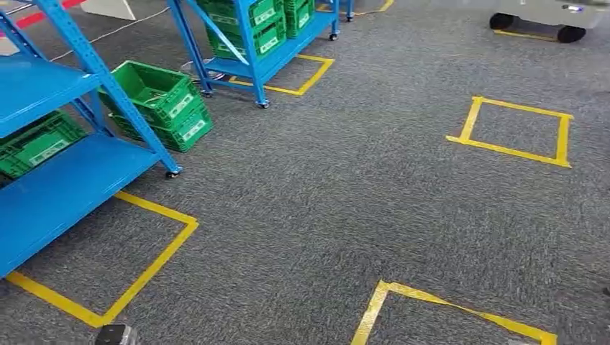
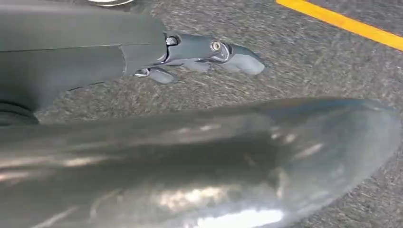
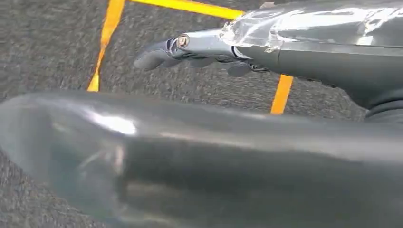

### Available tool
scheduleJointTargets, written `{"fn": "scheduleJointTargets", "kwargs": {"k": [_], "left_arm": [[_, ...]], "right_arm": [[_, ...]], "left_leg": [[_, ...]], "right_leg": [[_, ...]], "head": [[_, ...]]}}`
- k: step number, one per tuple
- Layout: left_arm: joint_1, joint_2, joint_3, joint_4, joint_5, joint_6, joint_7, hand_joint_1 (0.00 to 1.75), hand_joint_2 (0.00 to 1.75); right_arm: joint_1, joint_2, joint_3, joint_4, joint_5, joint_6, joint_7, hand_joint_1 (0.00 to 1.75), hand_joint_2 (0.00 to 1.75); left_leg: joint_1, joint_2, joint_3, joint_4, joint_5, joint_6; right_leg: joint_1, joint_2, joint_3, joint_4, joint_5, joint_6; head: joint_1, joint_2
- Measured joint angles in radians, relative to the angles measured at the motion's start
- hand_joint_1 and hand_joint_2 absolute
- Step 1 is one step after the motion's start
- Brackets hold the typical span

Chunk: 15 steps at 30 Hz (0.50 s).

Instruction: Take the parts from the cabinet and place them on the table.

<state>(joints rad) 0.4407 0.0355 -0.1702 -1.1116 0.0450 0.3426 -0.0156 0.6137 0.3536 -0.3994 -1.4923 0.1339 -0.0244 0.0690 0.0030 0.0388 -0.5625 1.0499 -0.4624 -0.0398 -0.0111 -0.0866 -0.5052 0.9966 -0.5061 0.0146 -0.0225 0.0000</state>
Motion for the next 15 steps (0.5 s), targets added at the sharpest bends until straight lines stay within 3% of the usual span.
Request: {"fn": "scheduleJointTargets", "kwargs": {"k": [1, 2, 5, 6, 7, 8, 10, 11, 12, 13, 14, 15], "left_arm": [[-0.001, 0.002, -0.005, -0.005, 0.000, 0.005, 0.000, 0.00, 0.00], [-0.005, 0.005, -0.010, -0.009, 0.003, 0.010, 0.000, 0.00, 0.00], [0.008, 0.014, -0.027, -0.016, 0.021, 0.030, 0.000, 0.00, 0.00], [0.013, 0.016, -0.035, -0.020, 0.028, 0.039, 0.003, 0.00, 0.00], [0.014, 0.022, -0.043, -0.025, 0.030, 0.046, 0.005, 0.00, 0.00], [0.012, 0.024, -0.048, -0.026, 0.039, 0.054, 0.008, 0.00, 0.00], [0.008, 0.029, -0.062, -0.029, 0.050, 0.066, 0.010, 0.00, 0.00], [0.010, 0.031, -0.068, -0.029, 0.053, 0.069, 0.013, 0.00, 0.00], [0.011, 0.032, -0.076, -0.030, 0.057, 0.074, 0.013, 0.00, 0.00], [0.012, 0.034, -0.081, -0.030, 0.060, 0.076, 0.015, 0.00, 0.00], [0.012, 0.035, -0.086, -0.032, 0.060, 0.077, 0.015, 0.00, 0.00], [0.012, 0.037, -0.089, -0.033, 0.060, 0.079, 0.015, 0.00, 0.00]], "right_arm": [[0.001, 0.000, 0.000, 0.000, 0.001, 0.000, 0.000, 0.00, 0.00], [0.002, 0.000, 0.000, 0.000, 0.002, -0.001, 0.000, 0.00, 0.00], [-0.002, 0.000, 0.003, -0.003, 0.003, -0.004, 0.000, 0.00, 0.00], [-0.002, 0.000, 0.005, -0.005, 0.005, -0.004, 0.000, 0.00, 0.00], [-0.002, 0.000, 0.006, -0.005, 0.005, -0.004, -0.001, 0.00, 0.00], [0.002, 0.000, 0.006, -0.005, 0.006, -0.005, 0.000, 0.00, 0.00], [0.008, 0.000, 0.007, -0.005, 0.006, -0.005, 0.002, 0.00, 0.00], [0.008, 0.000, 0.008, -0.004, 0.006, -0.005, 0.002, 0.00, 0.00], [0.007, 0.000, 0.008, -0.003, 0.006, -0.006, 0.002, 0.00, 0.00], [0.008, 0.000, 0.009, -0.003, 0.006, -0.006, 0.002, 0.00, 0.00], [0.008, 0.000, 0.009, -0.003, 0.006, -0.006, 0.002, 0.00, 0.00], [0.008, 0.000, 0.009, -0.003, 0.006, -0.006, 0.002, 0.00, 0.00]], "left_leg": [[-0.005, 0.055, 0.033, -0.056, -0.003, 0.000], [-0.006, 0.039, 0.036, -0.065, -0.010, 0.014], [-0.011, 0.000, 0.033, -0.071, -0.008, 0.034], [-0.004, -0.010, 0.039, -0.074, -0.003, 0.041], [-0.003, -0.018, 0.041, -0.074, -0.002, 0.046], [-0.003, -0.030, 0.041, -0.073, -0.002, 0.051], [-0.006, -0.059, 0.042, -0.073, -0.005, 0.056], [-0.007, -0.072, 0.044, -0.073, -0.006, 0.057], [-0.008, -0.086, 0.048, -0.073, -0.008, 0.059], [-0.009, -0.102, 0.052, -0.073, -0.011, 0.058], [-0.009, -0.118, 0.058, -0.073, -0.014, 0.057], [-0.008, -0.134, 0.063, -0.073, -0.017, 0.054]], "right_leg": [[0.007, -0.010, 0.006, 0.002, -0.008, 0.009], [0.009, -0.021, 0.011, 0.002, -0.016, 0.016], [0.006, -0.056, 0.043, -0.009, -0.017, 0.033], [-0.001, -0.029, 0.035, -0.001, -0.027, 0.043], [0.000, 0.035, 0.021, 0.039, -0.051, 0.045], [0.000, 0.067, -0.020, 0.117, -0.088, 0.045], [0.002, 0.084, -0.120, 0.295, -0.147, 0.044], [0.003, 0.085, -0.153, 0.335, -0.146, 0.042], [0.004, 0.085, -0.162, 0.327, -0.120, 0.039], [0.004, 0.087, -0.151, 0.277, -0.074, 0.036], [0.004, 0.098, -0.119, 0.191, -0.016, 0.031], [0.003, 0.127, -0.083, 0.096, 0.038, 0.027]], "head": [[-0.001, 0.000], [0.001, 0.000], [0.003, 0.000], [0.003, 0.000], [0.013, 0.000], [0.016, 0.000], [0.017, 0.000], [0.016, 0.000], [0.016, 0.000], [0.016, 0.000], [0.016, 0.000], [0.017, 0.000]]}}
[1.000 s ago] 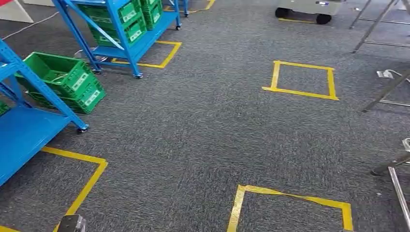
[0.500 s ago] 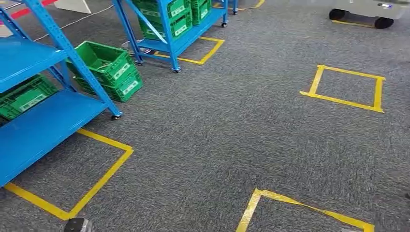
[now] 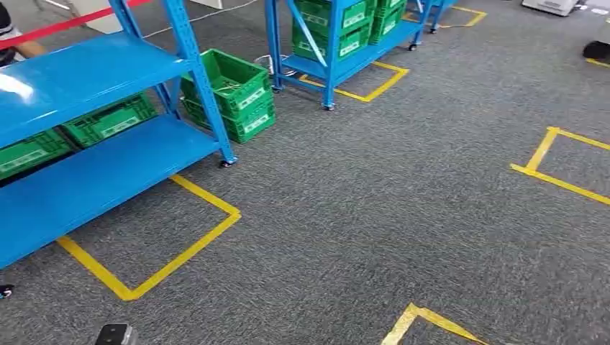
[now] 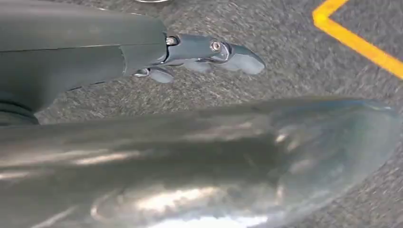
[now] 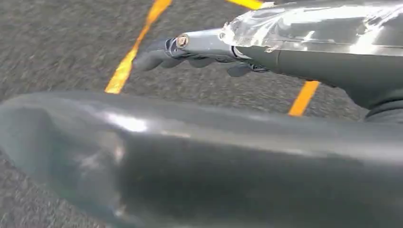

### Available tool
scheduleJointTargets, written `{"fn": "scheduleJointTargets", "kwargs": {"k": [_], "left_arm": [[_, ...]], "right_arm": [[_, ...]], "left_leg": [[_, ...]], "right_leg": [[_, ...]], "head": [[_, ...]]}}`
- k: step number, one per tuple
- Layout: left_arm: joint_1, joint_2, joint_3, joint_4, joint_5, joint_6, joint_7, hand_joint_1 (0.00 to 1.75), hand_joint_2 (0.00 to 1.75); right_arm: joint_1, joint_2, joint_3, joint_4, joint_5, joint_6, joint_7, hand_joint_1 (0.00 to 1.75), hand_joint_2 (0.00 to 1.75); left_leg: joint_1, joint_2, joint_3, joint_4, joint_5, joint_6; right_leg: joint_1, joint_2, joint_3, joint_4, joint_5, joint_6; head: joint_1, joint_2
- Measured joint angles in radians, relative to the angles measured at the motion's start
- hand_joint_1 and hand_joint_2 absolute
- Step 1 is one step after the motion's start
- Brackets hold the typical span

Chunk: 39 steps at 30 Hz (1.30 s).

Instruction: Take the parts from the cabinet and place them on the table.

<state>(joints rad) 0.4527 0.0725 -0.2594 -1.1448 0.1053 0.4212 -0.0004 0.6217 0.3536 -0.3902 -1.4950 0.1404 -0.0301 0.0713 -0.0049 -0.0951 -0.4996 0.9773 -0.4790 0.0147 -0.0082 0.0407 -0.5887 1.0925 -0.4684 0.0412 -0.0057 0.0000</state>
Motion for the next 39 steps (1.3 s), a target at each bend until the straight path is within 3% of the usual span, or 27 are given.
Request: {"fn": "scheduleJointTargets", "kwargs": {"k": [1, 3, 5, 6, 7, 8, 10, 12, 13, 15, 16, 17, 19, 20, 21, 22, 23, 24, 26, 28, 29, 30, 32, 34, 36, 38, 39], "left_arm": [[-0.001, 0.001, -0.003, -0.002, 0.001, 0.001, 0.000, 0.00, 0.00], [-0.001, 0.004, -0.008, -0.005, 0.001, 0.002, 0.001, 0.00, 0.00], [0.005, 0.005, -0.012, -0.006, 0.002, 0.002, 0.003, 0.00, 0.00], [0.007, 0.010, -0.014, -0.006, 0.003, 0.005, 0.004, 0.00, 0.00], [0.008, 0.008, -0.017, -0.007, 0.003, 0.006, 0.005, 0.00, 0.00], [0.003, 0.010, -0.019, -0.007, 0.003, 0.008, 0.005, 0.00, 0.00], [-0.002, 0.016, -0.029, -0.010, 0.003, 0.018, 0.005, 0.00, 0.00], [0.002, 0.022, -0.040, -0.013, 0.004, 0.031, 0.006, 0.00, 0.00], [0.004, 0.025, -0.044, -0.014, 0.010, 0.039, 0.006, 0.00, 0.00], [0.010, 0.031, -0.052, -0.021, 0.014, 0.048, 0.009, 0.00, 0.00], [0.009, 0.034, -0.059, -0.024, 0.021, 0.053, 0.009, 0.00, 0.00], [0.005, 0.038, -0.065, -0.028, 0.026, 0.059, 0.009, 0.00, 0.00], [0.005, 0.042, -0.076, -0.039, 0.038, 0.066, 0.009, 0.00, 0.00], [0.008, 0.043, -0.083, -0.039, 0.043, 0.072, 0.009, 0.00, 0.00], [0.011, 0.045, -0.090, -0.040, 0.048, 0.076, 0.010, 0.00, 0.00], [0.019, 0.048, -0.095, -0.043, 0.051, 0.081, 0.010, 0.00, 0.00], [0.018, 0.052, -0.099, -0.046, 0.054, 0.086, 0.010, 0.00, 0.00], [0.015, 0.053, -0.105, -0.046, 0.056, 0.089, 0.010, 0.00, 0.00], [0.015, 0.054, -0.114, -0.048, 0.058, 0.092, 0.010, 0.00, 0.00], [0.019, 0.055, -0.122, -0.049, 0.063, 0.094, 0.010, 0.00, 0.00], [0.021, 0.056, -0.126, -0.051, 0.066, 0.097, 0.010, 0.00, 0.00], [0.021, 0.057, -0.131, -0.053, 0.068, 0.100, 0.010, 0.00, 0.00], [0.022, 0.061, -0.135, -0.055, 0.074, 0.106, 0.010, 0.00, 0.00], [0.022, 0.067, -0.143, -0.059, 0.081, 0.113, 0.011, 0.00, 0.00], [0.017, 0.070, -0.149, -0.064, 0.085, 0.116, 0.011, 0.00, 0.00], [0.012, 0.074, -0.156, -0.065, 0.086, 0.118, 0.011, 0.00, 0.00], [0.012, 0.075, -0.159, -0.065, 0.086, 0.118, 0.011, 0.00, 0.00]], "right_arm": [[0.000, 0.000, 0.000, 0.000, 0.000, 0.000, 0.000, 0.00, 0.00], [0.001, 0.000, 0.001, 0.001, 0.000, -0.001, 0.002, 0.00, 0.00], [-0.002, 0.000, 0.002, 0.001, 0.000, -0.002, 0.002, 0.00, 0.00], [-0.002, 0.000, 0.002, 0.001, 0.000, -0.002, 0.002, 0.00, 0.00], [-0.001, 0.000, 0.002, 0.000, 0.000, -0.002, 0.002, 0.00, 0.00], [0.002, 0.000, 0.002, 0.001, 0.002, -0.003, 0.001, 0.00, 0.00], [0.007, 0.001, 0.002, 0.000, 0.005, 0.002, 0.010, 0.00, 0.00], [0.010, 0.001, 0.002, -0.002, 0.005, 0.008, 0.019, 0.00, 0.00], [0.012, 0.001, 0.002, -0.006, 0.005, 0.010, 0.024, 0.00, 0.00], [0.017, 0.001, 0.003, -0.013, 0.005, 0.011, 0.027, 0.00, 0.00], [0.021, 0.001, 0.003, -0.019, 0.004, 0.011, 0.030, 0.00, 0.00], [0.027, 0.001, 0.004, -0.023, 0.004, 0.013, 0.032, 0.00, 0.00], [0.029, 0.001, 0.008, -0.031, 0.004, 0.018, 0.034, 0.00, 0.00], [0.030, 0.001, 0.007, -0.034, 0.006, 0.029, 0.035, 0.00, 0.00], [0.030, 0.001, 0.007, -0.039, 0.008, 0.042, 0.039, 0.00, 0.00], [0.029, 0.000, 0.007, -0.040, 0.013, 0.054, 0.039, 0.00, 0.00], [0.029, 0.000, 0.007, -0.042, 0.015, 0.063, 0.039, 0.00, 0.00], [0.031, 0.000, 0.005, -0.042, 0.017, 0.066, 0.039, 0.00, 0.00], [0.038, 0.000, 0.000, -0.042, 0.018, 0.071, 0.039, 0.00, 0.00], [0.042, 0.000, -0.002, -0.042, 0.017, 0.074, 0.039, 0.00, 0.00], [0.042, 0.000, -0.002, -0.042, 0.013, 0.078, 0.039, 0.00, 0.00], [0.043, 0.000, -0.003, -0.042, 0.008, 0.081, 0.040, 0.00, 0.00], [0.046, 0.000, -0.008, -0.042, 0.005, 0.083, 0.040, 0.00, 0.00], [0.046, 0.000, -0.008, -0.045, 0.004, 0.086, 0.042, 0.00, 0.00], [0.045, -0.001, -0.009, -0.049, 0.006, 0.089, 0.041, 0.00, 0.00], [0.049, 0.000, -0.010, -0.050, 0.006, 0.090, 0.040, 0.00, 0.00], [0.049, 0.000, -0.011, -0.050, 0.006, 0.092, 0.040, 0.00, 0.00]], "left_leg": [[0.001, -0.012, -0.003, 0.001, -0.003, -0.004], [0.005, -0.035, -0.013, 0.004, -0.005, -0.017], [0.011, -0.060, -0.019, -0.001, 0.001, -0.034], [0.010, -0.047, -0.018, 0.004, -0.004, -0.037], [0.003, 0.023, -0.028, 0.024, -0.023, -0.042], [0.004, 0.060, -0.059, 0.081, -0.062, -0.048], [0.007, 0.081, -0.142, 0.242, -0.135, -0.056], [0.010, 0.082, -0.179, 0.305, -0.130, -0.064], [0.012, 0.084, -0.161, 0.266, -0.092, -0.065], [0.012, 0.111, -0.074, 0.104, -0.004, -0.061], [0.010, 0.164, -0.026, 0.025, 0.013, -0.057], [0.006, 0.184, -0.014, -0.003, -0.014, -0.046], [0.005, 0.154, -0.015, -0.007, -0.024, -0.029], [0.006, 0.141, -0.011, -0.011, -0.027, -0.021], [0.008, 0.122, 0.005, -0.010, -0.026, -0.008], [0.009, 0.115, 0.019, -0.014, -0.025, 0.000], [0.010, 0.107, 0.029, -0.013, -0.031, 0.005], [0.010, 0.092, 0.038, -0.013, -0.037, 0.008], [0.010, 0.062, 0.055, -0.013, -0.056, 0.009], [0.011, 0.045, 0.088, -0.014, -0.083, 0.011], [0.013, 0.033, 0.110, -0.014, -0.100, 0.008], [0.015, 0.024, 0.134, -0.014, -0.120, 0.004], [0.010, 0.018, 0.166, -0.010, -0.161, -0.006], [0.011, 0.013, 0.190, -0.058, -0.174, -0.020], [0.010, 0.013, 0.193, -0.026, -0.120, -0.032], [0.009, 0.066, 0.106, 0.148, -0.061, -0.031], [0.006, 0.079, 0.048, 0.223, -0.075, -0.030]], "right_leg": [[-0.004, 0.062, 0.021, -0.053, 0.008, -0.006], [-0.003, 0.054, 0.039, -0.076, -0.001, -0.004], [0.000, 0.035, 0.037, -0.078, 0.001, -0.013], [-0.008, 0.017, 0.042, -0.092, 0.007, -0.021], [-0.006, 0.004, 0.047, -0.098, 0.008, -0.026], [-0.005, -0.012, 0.049, -0.099, 0.007, -0.027], [-0.003, -0.048, 0.049, -0.099, 0.002, -0.032], [-0.003, -0.079, 0.052, -0.099, -0.005, -0.032], [-0.004, -0.092, 0.055, -0.099, -0.012, -0.030], [-0.005, -0.118, 0.063, -0.100, -0.025, -0.023], [-0.002, -0.129, 0.077, -0.100, -0.034, -0.017], [0.005, -0.140, 0.086, -0.098, -0.049, -0.008], [0.000, -0.161, 0.119, -0.107, -0.058, 0.009], [-0.004, -0.162, 0.125, -0.091, -0.038, 0.022], [-0.009, -0.163, 0.134, -0.092, -0.046, 0.031], [-0.012, -0.108, 0.124, -0.071, -0.057, 0.034], [-0.014, -0.069, 0.092, -0.010, -0.074, 0.033], [-0.014, -0.052, 0.034, 0.079, -0.094, 0.033], [-0.011, -0.043, -0.078, 0.216, -0.157, 0.035], [-0.011, -0.043, -0.127, 0.209, -0.195, 0.034], [-0.011, -0.043, -0.131, 0.161, -0.188, 0.031], [-0.011, -0.042, -0.128, 0.096, -0.143, 0.029], [-0.010, -0.036, -0.138, -0.024, 0.091, 0.028], [-0.005, -0.033, -0.117, -0.016, 0.069, 0.010], [-0.006, -0.035, -0.085, -0.037, 0.057, -0.006], [-0.006, -0.039, -0.025, -0.076, 0.036, -0.019], [-0.004, -0.040, 0.004, -0.096, 0.026, -0.022]], "head": [[-0.001, 0.000], [-0.002, 0.000], [-0.002, 0.000], [-0.003, 0.000], [-0.004, 0.000], [-0.016, 0.000], [-0.015, 0.000], [-0.015, 0.000], [-0.015, 0.000], [-0.015, 0.000], [-0.015, 0.000], [-0.016, 0.000], [-0.012, 0.000], [-0.013, 0.000], [-0.012, 0.000], [-0.009, 0.000], [-0.008, 0.000], [-0.005, 0.000], [-0.004, 0.000], [-0.002, 0.000], [-0.002, 0.000], [-0.002, 0.000], [0.007, 0.000], [0.001, -0.001], [0.003, 0.000], [-0.008, 0.000], [-0.005, 0.000]]}}
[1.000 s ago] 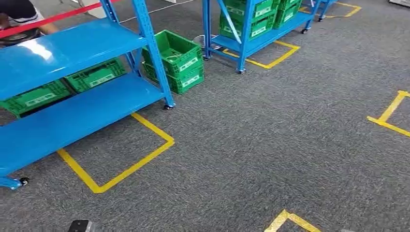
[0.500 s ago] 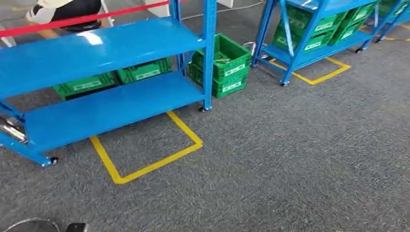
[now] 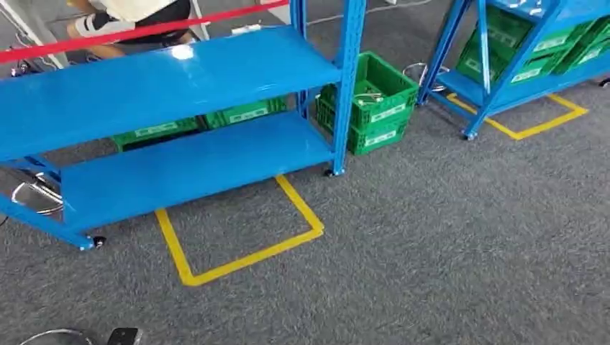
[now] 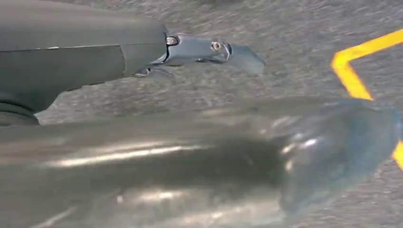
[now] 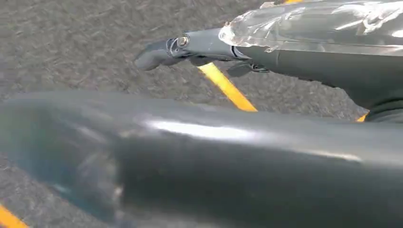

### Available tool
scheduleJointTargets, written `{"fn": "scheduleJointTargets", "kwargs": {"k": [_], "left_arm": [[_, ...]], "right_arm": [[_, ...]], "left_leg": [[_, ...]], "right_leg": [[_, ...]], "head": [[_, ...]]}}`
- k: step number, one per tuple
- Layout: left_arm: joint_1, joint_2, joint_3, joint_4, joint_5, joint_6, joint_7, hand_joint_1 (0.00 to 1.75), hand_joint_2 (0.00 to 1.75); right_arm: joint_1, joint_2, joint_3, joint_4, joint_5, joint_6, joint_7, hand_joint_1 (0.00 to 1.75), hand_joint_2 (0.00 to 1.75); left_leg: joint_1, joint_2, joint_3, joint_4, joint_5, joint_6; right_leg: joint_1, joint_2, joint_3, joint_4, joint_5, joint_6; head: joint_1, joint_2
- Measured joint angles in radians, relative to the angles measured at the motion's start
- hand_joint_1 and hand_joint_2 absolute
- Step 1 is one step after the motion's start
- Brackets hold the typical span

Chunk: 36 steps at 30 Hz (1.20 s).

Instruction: Take the parts from the cabinet and place them on the table.

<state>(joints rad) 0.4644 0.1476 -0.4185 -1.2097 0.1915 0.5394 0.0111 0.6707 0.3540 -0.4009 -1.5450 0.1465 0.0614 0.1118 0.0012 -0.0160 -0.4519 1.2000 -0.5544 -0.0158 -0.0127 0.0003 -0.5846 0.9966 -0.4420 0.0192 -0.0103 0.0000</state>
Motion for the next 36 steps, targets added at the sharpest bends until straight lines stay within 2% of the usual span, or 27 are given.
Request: {"fn": "scheduleJointTargets", "kwargs": {"k": [1, 3, 4, 5, 6, 7, 8, 9, 10, 11, 13, 14, 15, 16, 18, 19, 20, 21, 22, 23, 24, 27, 28, 30, 33, 34, 36], "left_arm": [[0.002, 0.002, -0.001, 0.000, 0.001, 0.000, 0.000, 0.00, 0.00], [0.003, 0.003, -0.005, 0.000, 0.002, 0.000, 0.000, 0.00, 0.00], [0.004, 0.003, -0.007, 0.000, 0.003, 0.001, 0.000, 0.00, 0.00], [0.005, 0.003, -0.009, 0.000, 0.007, 0.004, 0.000, 0.00, 0.00], [0.007, 0.005, -0.012, 0.000, 0.009, 0.007, 0.000, 0.00, 0.00], [0.011, 0.006, -0.015, 0.000, 0.009, 0.010, 0.000, 0.00, 0.00], [0.016, 0.006, -0.019, 0.000, 0.012, 0.011, 0.000, 0.00, 0.00], [0.016, 0.006, -0.024, 0.000, 0.016, 0.016, 0.002, 0.00, 0.00], [0.016, 0.008, -0.025, -0.002, 0.016, 0.016, 0.002, 0.00, 0.00], [0.013, 0.006, -0.027, -0.007, 0.017, 0.019, 0.002, 0.00, 0.00], [0.001, 0.008, -0.029, -0.013, 0.029, 0.031, 0.000, 0.00, 0.00], [0.001, 0.013, -0.029, -0.015, 0.037, 0.036, -0.001, 0.00, 0.00], [0.000, 0.014, -0.032, -0.015, 0.046, 0.043, -0.002, 0.00, 0.00], [0.000, 0.015, -0.038, -0.015, 0.055, 0.050, -0.002, 0.00, 0.00], [-0.002, 0.016, -0.051, -0.015, 0.061, 0.061, -0.003, 0.00, 0.00], [-0.003, 0.016, -0.055, -0.015, 0.061, 0.064, -0.003, 0.00, 0.00], [-0.003, 0.016, -0.060, -0.015, 0.064, 0.069, -0.003, 0.00, 0.00], [-0.003, 0.017, -0.064, -0.015, 0.066, 0.072, -0.003, 0.00, 0.00], [-0.003, 0.018, -0.066, -0.015, 0.070, 0.077, -0.003, 0.00, 0.00], [-0.001, 0.019, -0.070, -0.015, 0.071, 0.080, -0.003, 0.00, 0.00], [-0.002, 0.022, -0.075, -0.015, 0.072, 0.085, -0.003, 0.00, 0.00], [0.000, 0.024, -0.081, -0.016, 0.076, 0.092, -0.001, 0.00, 0.00], [-0.002, 0.025, -0.081, -0.016, 0.077, 0.093, -0.001, 0.00, 0.00], [-0.005, 0.026, -0.087, -0.017, 0.078, 0.094, -0.001, 0.00, 0.00], [-0.011, 0.029, -0.088, -0.017, 0.079, 0.096, -0.001, 0.00, 0.00], [-0.011, 0.029, -0.089, -0.017, 0.079, 0.096, -0.001, 0.00, 0.00], [-0.010, 0.029, -0.090, -0.017, 0.079, 0.097, -0.001, 0.00, 0.00]], "right_arm": [[0.001, 0.000, 0.000, 0.000, 0.000, 0.000, 0.000, 0.00, 0.00], [0.001, 0.000, 0.000, 0.000, 0.000, 0.000, 0.000, 0.00, 0.00], [0.002, 0.000, 0.000, 0.000, 0.000, 0.000, 0.000, 0.00, 0.00], [0.003, 0.000, 0.000, 0.000, 0.001, 0.000, 0.000, 0.00, 0.00], [0.005, 0.000, -0.001, 0.000, 0.001, 0.000, 0.000, 0.00, 0.00], [0.007, 0.000, -0.001, 0.000, 0.002, 0.000, 0.000, 0.00, 0.00], [0.009, 0.000, -0.002, 0.000, 0.002, 0.001, 0.000, 0.00, 0.00], [0.012, 0.000, -0.003, -0.001, 0.003, 0.002, 0.000, 0.00, 0.00], [0.015, 0.000, -0.003, -0.002, 0.003, 0.002, 0.000, 0.00, 0.00], [0.012, 0.000, -0.003, -0.002, 0.003, 0.002, 0.000, 0.00, 0.00], [0.001, -0.001, -0.003, -0.005, 0.006, 0.005, -0.001, 0.00, 0.00], [-0.005, -0.001, 0.000, -0.005, 0.008, 0.010, -0.002, 0.00, 0.00], [-0.004, -0.001, 0.001, -0.005, 0.010, 0.010, -0.002, 0.00, 0.00], [0.002, -0.001, 0.002, -0.005, 0.011, 0.013, -0.001, 0.00, 0.00], [0.011, -0.001, 0.002, -0.008, 0.013, 0.019, -0.001, 0.00, 0.00], [0.011, -0.001, 0.002, -0.008, 0.013, 0.020, -0.001, 0.00, 0.00], [0.011, -0.001, 0.002, -0.009, 0.014, 0.022, -0.001, 0.00, 0.00], [0.011, -0.001, 0.001, -0.010, 0.014, 0.023, -0.001, 0.00, 0.00], [0.013, -0.001, 0.000, -0.010, 0.014, 0.024, -0.001, 0.00, 0.00], [0.017, -0.001, -0.001, -0.010, 0.014, 0.025, -0.001, 0.00, 0.00], [0.023, -0.001, -0.002, -0.010, 0.014, 0.026, -0.001, 0.00, 0.00], [0.019, -0.001, -0.002, -0.016, 0.015, 0.030, 0.000, 0.00, 0.00], [0.015, -0.001, -0.001, -0.019, 0.015, 0.030, -0.001, 0.00, 0.00], [0.015, -0.001, -0.001, -0.019, 0.015, 0.030, -0.002, 0.00, 0.00], [0.016, -0.001, -0.001, -0.019, 0.015, 0.031, -0.001, 0.00, 0.00], [0.015, -0.001, -0.001, -0.019, 0.015, 0.031, -0.001, 0.00, 0.00], [0.015, -0.001, -0.001, -0.019, 0.015, 0.032, -0.001, 0.00, 0.00]], "left_leg": [[-0.002, 0.002, -0.054, 0.047, -0.047, -0.004], [-0.001, 0.002, -0.133, 0.056, -0.175, -0.007], [0.000, 0.003, -0.158, 0.041, -0.211, -0.007], [0.001, 0.003, -0.177, 0.010, -0.213, -0.007], [0.003, 0.004, -0.188, -0.037, -0.170, -0.008], [0.006, 0.009, -0.199, -0.098, -0.054, -0.009], [0.008, 0.031, -0.219, -0.172, 0.139, -0.013], [0.007, 0.050, -0.216, -0.211, 0.191, -0.009], [-0.003, 0.047, -0.209, -0.196, 0.175, -0.004], [-0.003, 0.039, -0.200, -0.195, 0.163, 0.006], [-0.004, 0.032, -0.163, -0.193, 0.155, 0.025], [-0.005, 0.027, -0.151, -0.193, 0.143, 0.033], [-0.005, 0.020, -0.140, -0.193, 0.128, 0.039], [-0.005, 0.013, -0.126, -0.194, 0.113, 0.042], [-0.004, -0.011, -0.091, -0.194, 0.081, 0.044], [-0.001, -0.023, -0.072, -0.195, 0.065, 0.044], [0.001, -0.038, -0.051, -0.195, 0.048, 0.044], [0.005, -0.053, -0.030, -0.195, 0.032, 0.040], [0.009, -0.066, -0.013, -0.195, 0.017, 0.035], [0.010, -0.076, -0.008, -0.197, 0.004, 0.030], [0.010, -0.096, 0.003, -0.185, -0.008, 0.023], [0.013, -0.108, 0.005, -0.199, -0.010, 0.004], [0.011, -0.107, 0.003, -0.193, -0.004, -0.004], [0.004, -0.013, -0.042, -0.111, -0.010, -0.016], [0.004, 0.002, -0.168, 0.069, -0.102, -0.024], [0.005, 0.002, -0.193, 0.087, -0.096, -0.025], [0.005, 0.007, -0.184, 0.008, 0.000, -0.025]], "right_leg": [[0.001, -0.002, 0.034, -0.022, -0.012, -0.003], [0.002, -0.002, 0.107, -0.059, -0.038, -0.004], [0.002, -0.001, 0.143, -0.073, -0.053, -0.003], [0.002, -0.002, 0.178, -0.084, -0.071, -0.001], [0.001, -0.002, 0.205, -0.091, -0.092, 0.002], [0.000, -0.005, 0.234, -0.094, -0.118, 0.006], [0.003, -0.004, 0.254, -0.090, -0.144, 0.008], [0.007, -0.001, 0.270, -0.081, -0.173, 0.012], [0.001, -0.004, 0.291, -0.097, -0.199, 0.018], [0.000, -0.006, 0.328, -0.084, -0.186, 0.032], [-0.008, -0.005, 0.286, 0.011, -0.151, 0.042], [-0.008, -0.004, 0.232, 0.105, -0.128, 0.044], [-0.007, -0.004, 0.170, 0.192, -0.139, 0.042], [-0.005, -0.004, 0.119, 0.248, -0.184, 0.039], [-0.001, -0.003, 0.040, 0.282, -0.320, 0.031], [0.001, -0.003, 0.011, 0.272, -0.366, 0.032], [0.002, -0.002, -0.011, 0.244, -0.376, 0.032], [0.003, 0.003, -0.025, 0.195, -0.335, 0.032], [0.002, 0.019, -0.033, 0.130, -0.238, 0.036], [0.001, 0.053, -0.039, 0.090, -0.097, 0.041], [0.003, 0.067, -0.044, 0.069, -0.026, 0.032], [0.011, 0.037, -0.026, 0.074, -0.029, 0.014], [0.004, 0.031, -0.013, 0.060, -0.030, 0.011], [0.002, 0.011, 0.021, 0.030, -0.035, 0.001], [0.003, -0.024, 0.051, 0.015, -0.050, -0.012], [0.003, -0.033, 0.059, 0.015, -0.059, -0.013], [0.003, -0.055, 0.087, 0.014, -0.077, -0.013]], "head": [[-0.003, 0.000], [-0.002, 0.000], [-0.002, 0.000], [-0.002, 0.000], [-0.002, 0.000], [-0.002, 0.000], [-0.008, 0.000], [-0.014, 0.000], [0.001, 0.000], [-0.001, 0.000], [-0.001, 0.000], [0.003, 0.000], [0.004, 0.000], [0.003, 0.000], [0.006, 0.000], [0.008, 0.000], [0.008, 0.000], [0.008, 0.000], [0.009, 0.000], [0.010, 0.000], [0.018, 0.000], [0.017, 0.000], [0.016, 0.000], [0.011, 0.000], [0.010, 0.000], [0.010, 0.000], [0.010, 0.000]]}}
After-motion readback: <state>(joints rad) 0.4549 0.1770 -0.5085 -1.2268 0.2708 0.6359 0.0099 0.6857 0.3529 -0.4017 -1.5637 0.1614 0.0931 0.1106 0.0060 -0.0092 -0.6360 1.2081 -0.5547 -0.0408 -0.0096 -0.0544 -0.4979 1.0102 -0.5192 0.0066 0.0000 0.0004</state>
